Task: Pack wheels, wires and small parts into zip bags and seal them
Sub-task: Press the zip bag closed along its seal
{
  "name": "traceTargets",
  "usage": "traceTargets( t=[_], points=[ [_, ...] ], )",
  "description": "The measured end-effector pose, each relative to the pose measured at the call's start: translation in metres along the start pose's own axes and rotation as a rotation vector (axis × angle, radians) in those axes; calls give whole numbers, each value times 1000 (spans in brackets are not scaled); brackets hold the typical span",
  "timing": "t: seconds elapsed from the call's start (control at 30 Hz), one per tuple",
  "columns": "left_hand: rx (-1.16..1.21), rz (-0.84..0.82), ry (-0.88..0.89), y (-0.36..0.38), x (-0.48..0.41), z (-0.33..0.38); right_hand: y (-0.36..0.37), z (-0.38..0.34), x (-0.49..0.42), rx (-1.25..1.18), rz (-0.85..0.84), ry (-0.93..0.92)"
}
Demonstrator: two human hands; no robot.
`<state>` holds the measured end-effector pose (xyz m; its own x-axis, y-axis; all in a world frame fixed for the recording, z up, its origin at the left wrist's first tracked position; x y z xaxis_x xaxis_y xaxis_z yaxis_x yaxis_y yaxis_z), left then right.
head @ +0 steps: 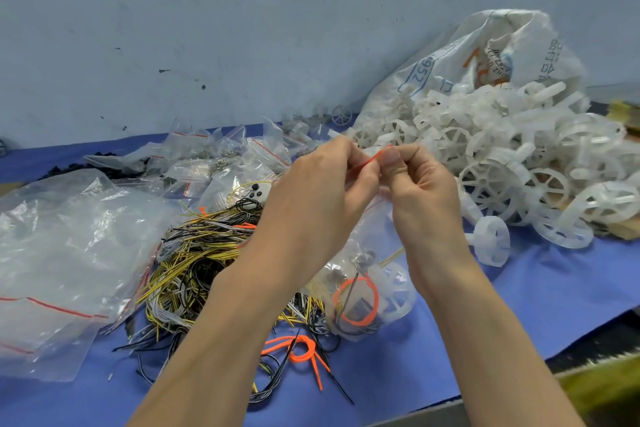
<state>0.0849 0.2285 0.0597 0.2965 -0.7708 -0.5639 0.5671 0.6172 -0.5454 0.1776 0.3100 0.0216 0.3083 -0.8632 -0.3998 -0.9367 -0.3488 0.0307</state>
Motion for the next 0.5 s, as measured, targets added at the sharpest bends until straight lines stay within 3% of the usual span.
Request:
traceTargets(
  t=[0.33,0.5],
  points=[
    [-51,-74,-6,-5,25,1,-20,10,-13,-50,259,66],
    [-68,-120,-29,-15,39,-6,-30,13,-20,-55,312,88]
  ],
)
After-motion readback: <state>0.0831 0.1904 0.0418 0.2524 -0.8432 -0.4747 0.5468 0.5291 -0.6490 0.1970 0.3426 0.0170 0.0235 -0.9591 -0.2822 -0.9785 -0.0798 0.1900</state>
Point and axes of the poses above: each hand's wrist, its own x-axis away from the middle knuckle, its own y-axis out of the palm, z = x × y, the point moved 5 cm from there along -x, towards the middle knuckle, and after that the axes turned 10 degrees about x, right-handed, at the moved point
